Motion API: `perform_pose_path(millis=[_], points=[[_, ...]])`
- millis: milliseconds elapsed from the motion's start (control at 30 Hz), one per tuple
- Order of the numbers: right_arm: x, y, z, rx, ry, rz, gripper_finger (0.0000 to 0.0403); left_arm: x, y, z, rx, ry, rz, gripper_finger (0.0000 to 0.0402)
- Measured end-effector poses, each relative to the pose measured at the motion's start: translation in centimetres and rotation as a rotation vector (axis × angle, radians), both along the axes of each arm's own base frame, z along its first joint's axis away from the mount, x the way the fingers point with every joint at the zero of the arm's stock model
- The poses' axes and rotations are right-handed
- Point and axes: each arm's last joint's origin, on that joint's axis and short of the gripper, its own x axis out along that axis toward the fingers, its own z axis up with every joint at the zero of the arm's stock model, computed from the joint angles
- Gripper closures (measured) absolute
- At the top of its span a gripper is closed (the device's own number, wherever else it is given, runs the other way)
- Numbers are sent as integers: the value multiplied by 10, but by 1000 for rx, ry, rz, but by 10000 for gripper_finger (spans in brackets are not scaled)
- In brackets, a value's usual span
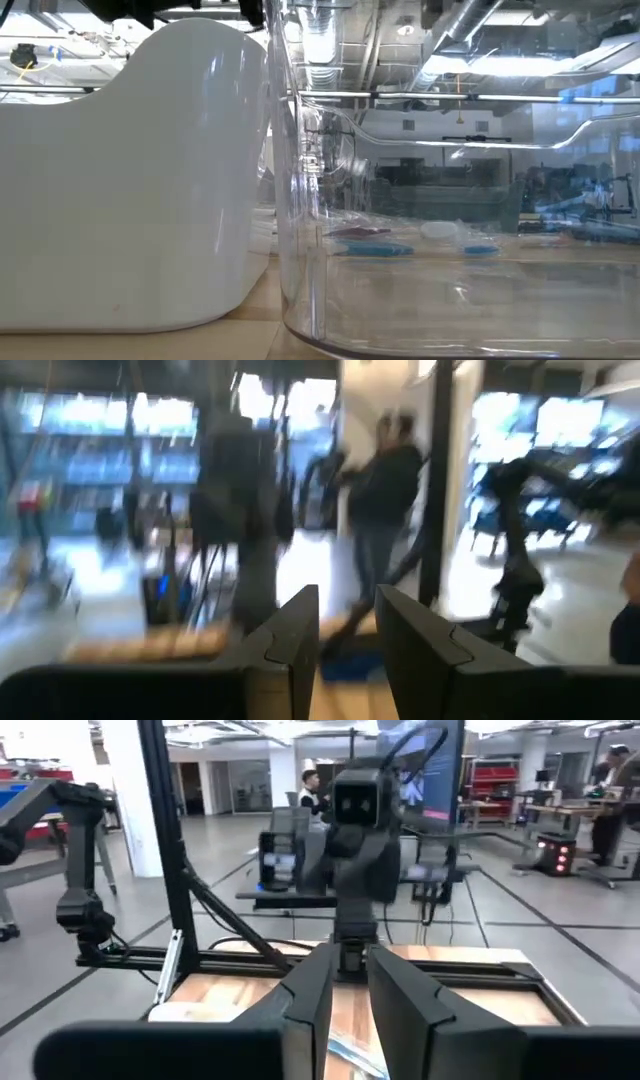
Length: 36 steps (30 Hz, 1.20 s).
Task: Pick & Place Toothbrushes
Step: Put the green toothbrush into the bottom transparent bin
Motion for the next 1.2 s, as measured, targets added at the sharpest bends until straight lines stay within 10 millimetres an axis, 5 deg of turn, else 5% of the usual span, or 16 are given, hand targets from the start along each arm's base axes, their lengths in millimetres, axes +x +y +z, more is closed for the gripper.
perform_pose_path(millis=[267, 633, 1200], points=[[-10, 4, 3, 10, 27, 11, 340, 10, 2, -2, -74, 451, 233, 307], [-10, 4, -5, 18, 111, 12, 340, -17, -16, -39, -379, 973, 390, 307], [-10, 4, -6, 19, 114, 14, 340, 16, -49, -120, -374, 1352, 469, 307]])
